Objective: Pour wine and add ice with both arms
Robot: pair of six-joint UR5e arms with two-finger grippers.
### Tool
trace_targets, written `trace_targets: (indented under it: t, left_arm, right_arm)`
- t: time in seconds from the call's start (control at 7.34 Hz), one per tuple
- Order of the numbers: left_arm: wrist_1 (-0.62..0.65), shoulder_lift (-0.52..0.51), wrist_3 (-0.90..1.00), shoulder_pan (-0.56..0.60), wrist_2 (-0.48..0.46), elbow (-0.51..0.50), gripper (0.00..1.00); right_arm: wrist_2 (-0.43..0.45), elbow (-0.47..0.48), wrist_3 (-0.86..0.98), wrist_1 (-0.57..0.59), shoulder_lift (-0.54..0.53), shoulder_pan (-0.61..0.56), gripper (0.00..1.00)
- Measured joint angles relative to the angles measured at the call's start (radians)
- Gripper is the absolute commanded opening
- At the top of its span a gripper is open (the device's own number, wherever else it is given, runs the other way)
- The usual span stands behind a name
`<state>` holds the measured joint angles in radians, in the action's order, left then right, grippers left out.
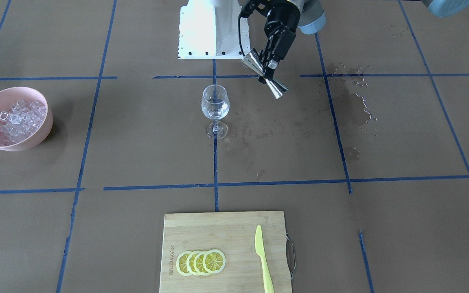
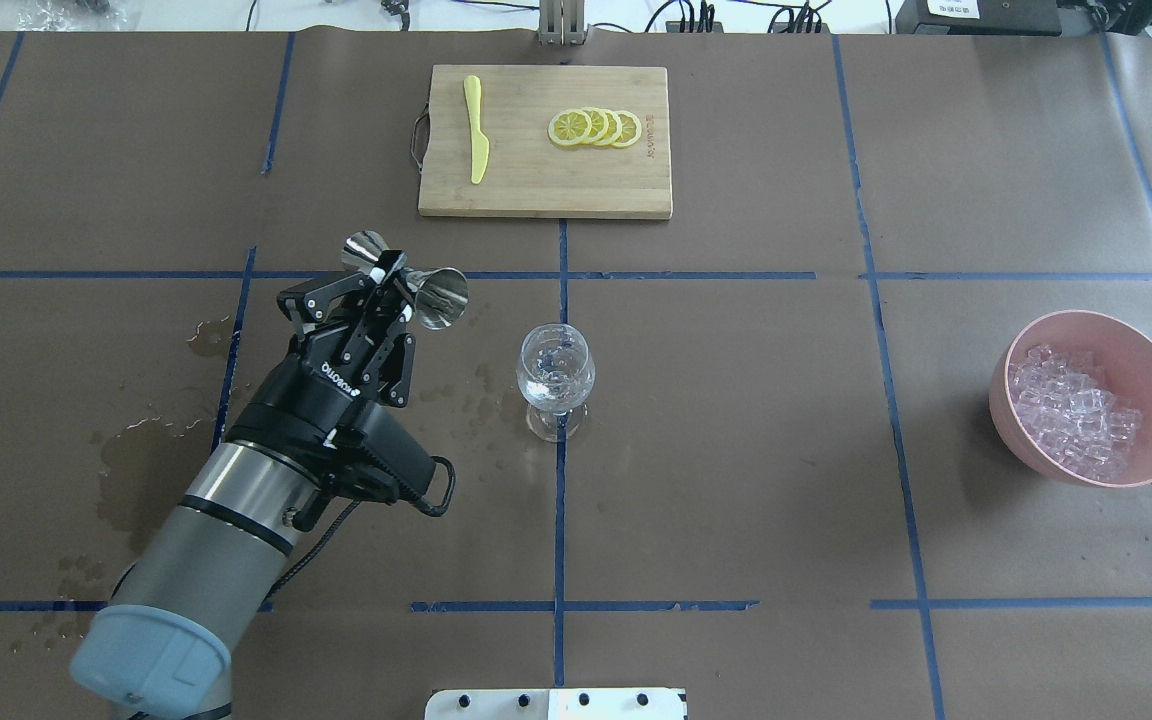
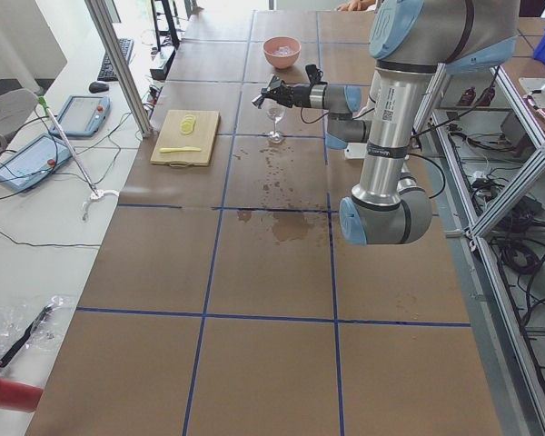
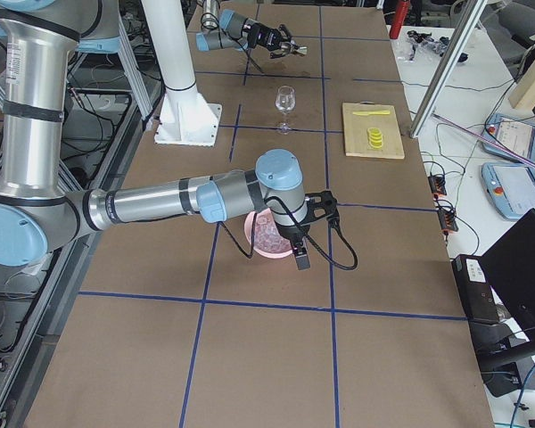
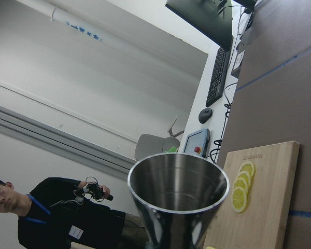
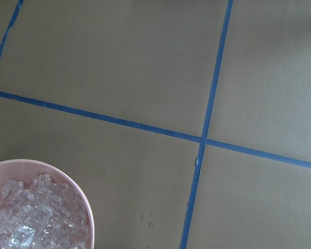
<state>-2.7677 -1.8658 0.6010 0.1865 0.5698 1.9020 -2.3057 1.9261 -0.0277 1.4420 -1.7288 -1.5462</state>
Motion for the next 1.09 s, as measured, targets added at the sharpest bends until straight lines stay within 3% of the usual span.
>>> trace_targets:
  t: [0.68,1.09]
  left_arm:
    - [-0.407,0.348,-0.082,0.01,0.067,-0.02,0.0]
    - [-0.57,0.46,-0.376,0.008,0.125,-0.103,0.0]
  right_arm:
    - [0.0,0.008,0.0,0.0,0.0,0.0,1.0]
    - [0.0,0.01,0.0,-0.002,-0.003,0.0,1.0]
